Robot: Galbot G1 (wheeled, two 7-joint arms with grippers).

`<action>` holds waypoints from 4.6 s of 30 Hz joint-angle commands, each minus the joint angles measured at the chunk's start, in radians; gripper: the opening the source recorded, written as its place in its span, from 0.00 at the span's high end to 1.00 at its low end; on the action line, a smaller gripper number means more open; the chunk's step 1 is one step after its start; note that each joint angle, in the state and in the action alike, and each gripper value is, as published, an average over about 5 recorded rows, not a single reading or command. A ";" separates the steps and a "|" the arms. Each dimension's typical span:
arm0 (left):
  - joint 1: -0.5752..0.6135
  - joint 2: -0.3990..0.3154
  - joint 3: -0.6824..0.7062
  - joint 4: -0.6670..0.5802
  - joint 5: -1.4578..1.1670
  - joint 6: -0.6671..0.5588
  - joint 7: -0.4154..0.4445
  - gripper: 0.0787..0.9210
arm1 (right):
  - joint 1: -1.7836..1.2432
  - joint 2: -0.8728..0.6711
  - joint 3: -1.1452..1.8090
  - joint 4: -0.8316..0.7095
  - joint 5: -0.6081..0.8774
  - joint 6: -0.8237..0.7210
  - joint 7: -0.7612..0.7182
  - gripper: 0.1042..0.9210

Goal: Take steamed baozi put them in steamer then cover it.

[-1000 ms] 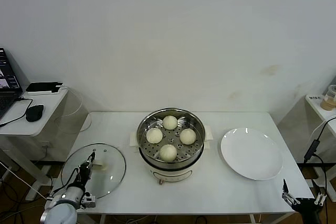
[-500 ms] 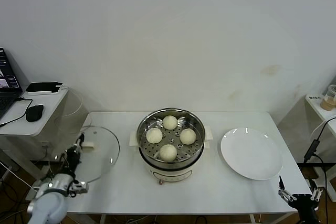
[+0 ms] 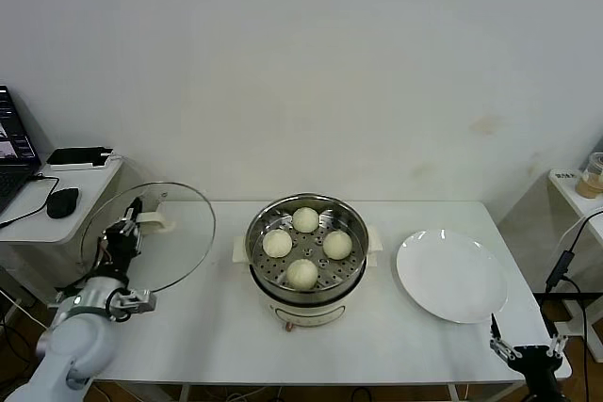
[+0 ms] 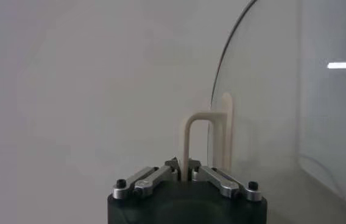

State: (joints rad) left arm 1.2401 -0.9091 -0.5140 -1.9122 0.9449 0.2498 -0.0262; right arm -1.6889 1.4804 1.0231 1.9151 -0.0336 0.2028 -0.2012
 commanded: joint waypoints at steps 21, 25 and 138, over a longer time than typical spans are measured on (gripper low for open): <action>-0.554 -0.346 0.739 0.051 0.310 0.368 0.415 0.92 | 0.058 0.038 -0.111 -0.045 -0.131 0.009 0.002 0.12; -0.523 -0.432 0.731 0.073 0.371 0.367 0.435 0.92 | 0.061 0.039 -0.118 -0.049 -0.141 0.007 0.002 0.12; 0.198 -0.269 0.236 -0.392 -0.406 0.058 -0.112 0.12 | 0.038 0.006 -0.206 -0.077 -0.121 0.009 0.001 0.12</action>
State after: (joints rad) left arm 1.1620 -1.2719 -0.0135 -2.1374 1.2754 0.4797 0.2246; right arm -1.6541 1.5053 0.8331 1.8412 -0.2404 0.2184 -0.1985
